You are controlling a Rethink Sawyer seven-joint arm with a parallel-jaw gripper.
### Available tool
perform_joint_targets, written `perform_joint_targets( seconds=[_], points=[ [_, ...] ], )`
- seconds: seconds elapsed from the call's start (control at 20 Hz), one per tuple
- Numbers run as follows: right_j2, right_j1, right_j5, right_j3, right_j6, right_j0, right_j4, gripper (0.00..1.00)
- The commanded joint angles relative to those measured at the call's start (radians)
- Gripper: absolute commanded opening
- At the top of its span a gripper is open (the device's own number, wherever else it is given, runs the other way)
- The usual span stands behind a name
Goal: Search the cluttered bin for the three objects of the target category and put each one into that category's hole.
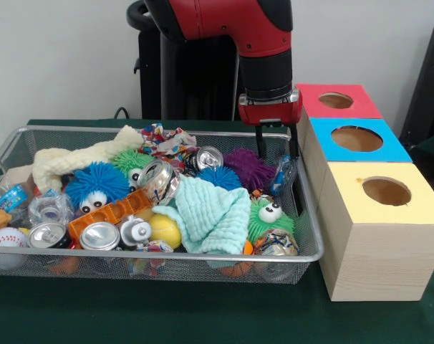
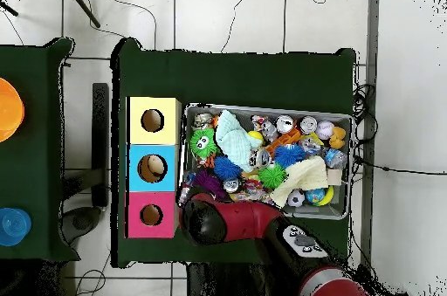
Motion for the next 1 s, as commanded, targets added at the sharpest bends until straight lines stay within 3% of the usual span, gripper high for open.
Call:
perform_joint_targets(
  seconds=[0.05,1.0],
  points=[
    [0.061,0.046,0.077,-0.09,-0.006,0.001,-0.058,1.0],
    [0.025,0.128,0.035,-0.141,-0.008,0.003,-0.138,1.0]
  ],
)
